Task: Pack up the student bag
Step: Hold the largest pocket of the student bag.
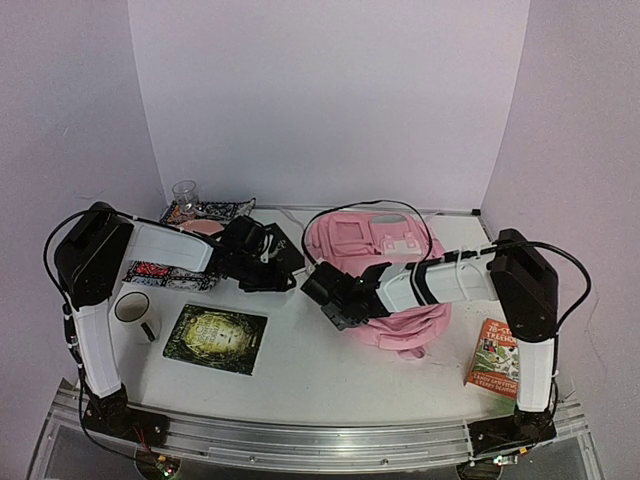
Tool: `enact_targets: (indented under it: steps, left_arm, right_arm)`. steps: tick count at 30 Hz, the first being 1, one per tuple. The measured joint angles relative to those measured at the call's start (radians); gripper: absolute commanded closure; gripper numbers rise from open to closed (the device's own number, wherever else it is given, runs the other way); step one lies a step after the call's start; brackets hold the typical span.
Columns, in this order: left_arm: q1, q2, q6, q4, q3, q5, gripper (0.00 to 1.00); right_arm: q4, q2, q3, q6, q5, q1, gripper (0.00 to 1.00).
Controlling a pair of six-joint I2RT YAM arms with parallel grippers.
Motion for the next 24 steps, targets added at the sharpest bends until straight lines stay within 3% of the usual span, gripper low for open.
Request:
enact_targets:
  steps: [2, 4, 12, 24]
  left_arm:
    - [0.0, 0.009, 0.005, 0.016, 0.0, 0.024, 0.31]
    - [-0.001, 0.018, 0.013, 0.028, 0.0, 0.05, 0.35]
    - [-0.029, 0.04, 0.029, 0.108, 0.0, 0.13, 0.47]
    - [-0.046, 0.146, 0.053, 0.223, 0.019, 0.204, 0.41]
  right_arm:
    - [-0.002, -0.02, -0.022, -0.004, 0.012, -0.002, 0.96]
    - [-0.002, -0.051, -0.051, -0.006, 0.014, -0.006, 1.0]
    - [0.015, -0.164, -0.132, -0.019, -0.052, -0.024, 1.0]
    - [0.052, -0.202, -0.163, -0.022, -0.111, -0.043, 1.0]
